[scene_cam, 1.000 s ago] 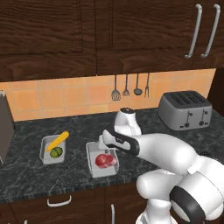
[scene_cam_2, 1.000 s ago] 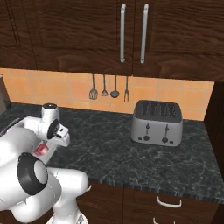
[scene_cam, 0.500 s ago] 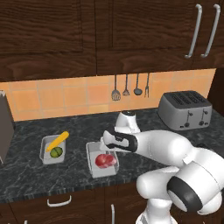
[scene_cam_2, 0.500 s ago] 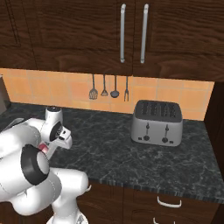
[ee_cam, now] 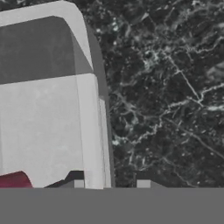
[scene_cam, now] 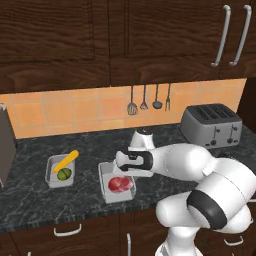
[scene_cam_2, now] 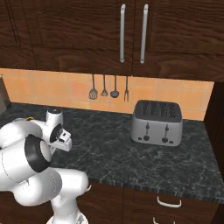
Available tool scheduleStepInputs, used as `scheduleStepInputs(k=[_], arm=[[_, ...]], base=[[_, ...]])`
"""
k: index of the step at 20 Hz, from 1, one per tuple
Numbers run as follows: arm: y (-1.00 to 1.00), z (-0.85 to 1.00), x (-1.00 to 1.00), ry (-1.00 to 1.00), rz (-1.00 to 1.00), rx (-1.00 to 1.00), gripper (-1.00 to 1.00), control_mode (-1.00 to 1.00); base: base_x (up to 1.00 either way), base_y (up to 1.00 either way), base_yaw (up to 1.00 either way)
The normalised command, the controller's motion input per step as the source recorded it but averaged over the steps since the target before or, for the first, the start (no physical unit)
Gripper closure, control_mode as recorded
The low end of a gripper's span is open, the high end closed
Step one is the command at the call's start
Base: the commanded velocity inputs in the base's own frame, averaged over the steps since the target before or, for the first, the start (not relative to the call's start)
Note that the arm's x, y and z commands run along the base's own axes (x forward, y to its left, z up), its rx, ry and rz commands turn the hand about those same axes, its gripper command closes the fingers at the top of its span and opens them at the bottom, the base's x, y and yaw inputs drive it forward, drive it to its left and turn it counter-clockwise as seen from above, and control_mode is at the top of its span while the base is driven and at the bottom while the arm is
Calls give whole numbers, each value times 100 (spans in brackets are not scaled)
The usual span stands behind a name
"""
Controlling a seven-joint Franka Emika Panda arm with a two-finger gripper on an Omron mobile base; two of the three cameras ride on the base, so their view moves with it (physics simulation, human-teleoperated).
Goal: Take the meat container that has the steak and place it on the second highest rack of the freezer. Then take the vegetable container that has the corn and lime and place it on the highest rack of the freezer.
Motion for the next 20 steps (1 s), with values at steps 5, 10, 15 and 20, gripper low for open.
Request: scheduleStepInputs(k=[5, 10, 15, 20], arm=[[-4, -3, -9, 0, -2, 0, 100, -100], [-31, 38, -41, -1, -11, 0, 100, -100], [-28, 70, -31, 0, -12, 0, 100, -100], [-23, 81, -16, 0, -14, 0, 100, -100]], base=[[0, 0, 0], [0, 0, 0], [0, 0, 0], [0, 0, 0]])
